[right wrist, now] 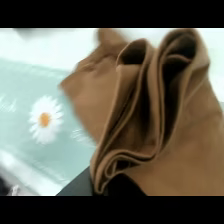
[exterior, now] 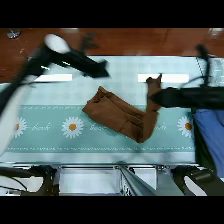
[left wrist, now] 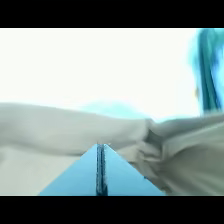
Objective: Fold the shirts.
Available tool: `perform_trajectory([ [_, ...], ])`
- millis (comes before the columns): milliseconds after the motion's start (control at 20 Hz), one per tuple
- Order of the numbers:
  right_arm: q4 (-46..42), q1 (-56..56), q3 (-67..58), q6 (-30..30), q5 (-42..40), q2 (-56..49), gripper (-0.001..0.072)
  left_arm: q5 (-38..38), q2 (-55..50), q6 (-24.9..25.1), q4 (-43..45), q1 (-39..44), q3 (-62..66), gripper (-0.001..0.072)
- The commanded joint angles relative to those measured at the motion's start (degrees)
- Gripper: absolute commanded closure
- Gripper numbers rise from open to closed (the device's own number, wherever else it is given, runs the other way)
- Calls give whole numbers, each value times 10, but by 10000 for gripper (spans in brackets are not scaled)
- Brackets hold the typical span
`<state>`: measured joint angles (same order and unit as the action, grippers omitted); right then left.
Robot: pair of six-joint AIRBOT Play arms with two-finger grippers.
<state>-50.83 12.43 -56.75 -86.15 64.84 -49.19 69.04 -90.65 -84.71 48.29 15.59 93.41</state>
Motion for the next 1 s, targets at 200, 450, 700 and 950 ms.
perform_trajectory([
  [200,12,217,-231,-3,-118,-379,694,0,331,48,25,-206,-123,677],
  [450,96,226,-391,-7,-69,-565,78,-49,480,45,25,-190,-321,677],
  [700,70,68,-414,3,110,-450,80,-53,489,47,94,-200,-402,676],
  [950,-272,-37,-119,-86,57,-92,88,-41,489,45,117,-198,-454,676],
])
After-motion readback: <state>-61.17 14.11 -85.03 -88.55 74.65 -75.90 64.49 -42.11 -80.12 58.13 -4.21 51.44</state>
